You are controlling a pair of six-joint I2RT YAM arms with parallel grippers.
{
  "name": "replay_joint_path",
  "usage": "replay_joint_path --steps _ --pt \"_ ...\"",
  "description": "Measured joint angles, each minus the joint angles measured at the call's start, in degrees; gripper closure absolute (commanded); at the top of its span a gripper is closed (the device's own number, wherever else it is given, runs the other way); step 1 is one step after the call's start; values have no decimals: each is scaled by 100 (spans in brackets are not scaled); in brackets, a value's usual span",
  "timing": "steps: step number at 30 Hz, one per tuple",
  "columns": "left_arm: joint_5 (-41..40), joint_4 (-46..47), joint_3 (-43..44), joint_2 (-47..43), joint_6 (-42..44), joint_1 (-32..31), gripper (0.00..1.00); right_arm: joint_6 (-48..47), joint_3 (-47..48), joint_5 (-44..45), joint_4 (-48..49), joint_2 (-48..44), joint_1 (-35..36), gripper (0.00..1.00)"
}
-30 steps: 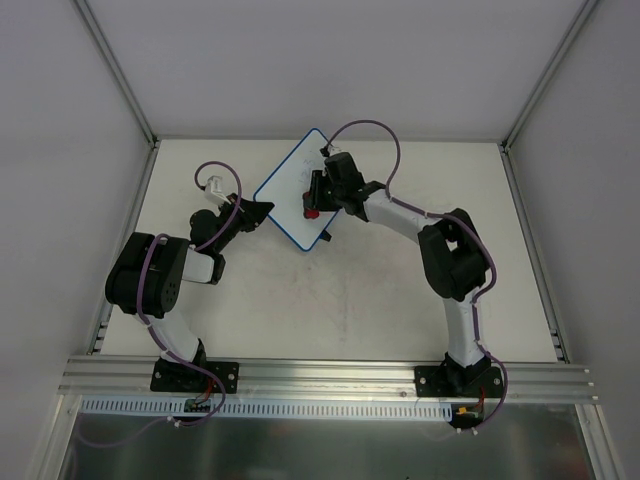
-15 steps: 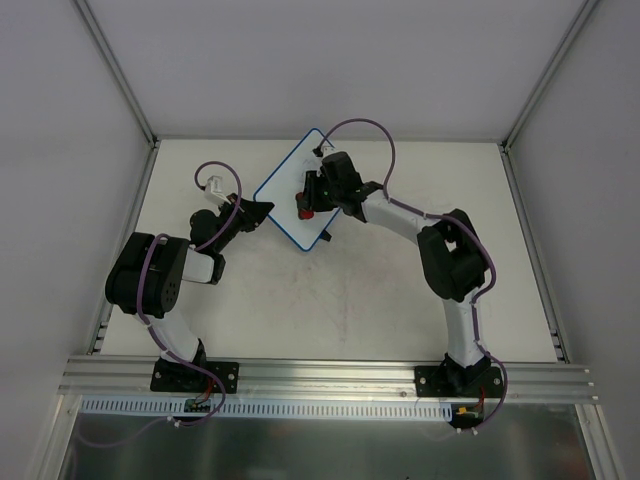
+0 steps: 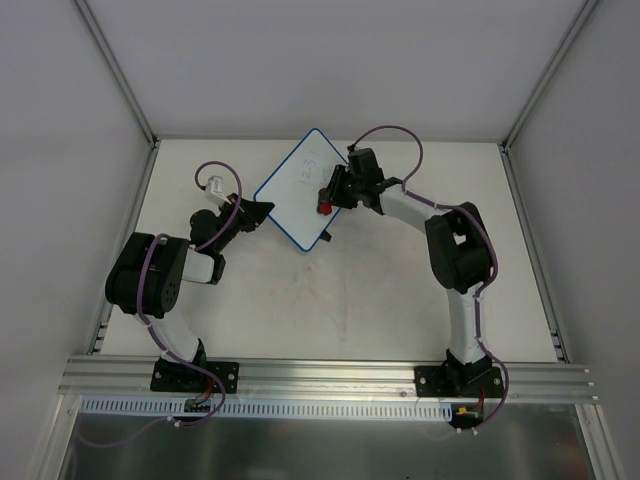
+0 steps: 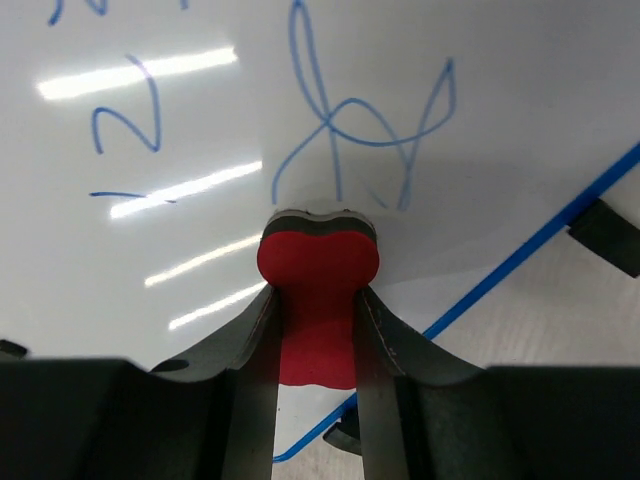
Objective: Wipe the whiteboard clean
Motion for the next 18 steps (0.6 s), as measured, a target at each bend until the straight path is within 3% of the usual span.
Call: replay_joint_path --steps 18 --pt "13 7 0 0 4 0 100 529 48 -4 -164 175 -380 100"
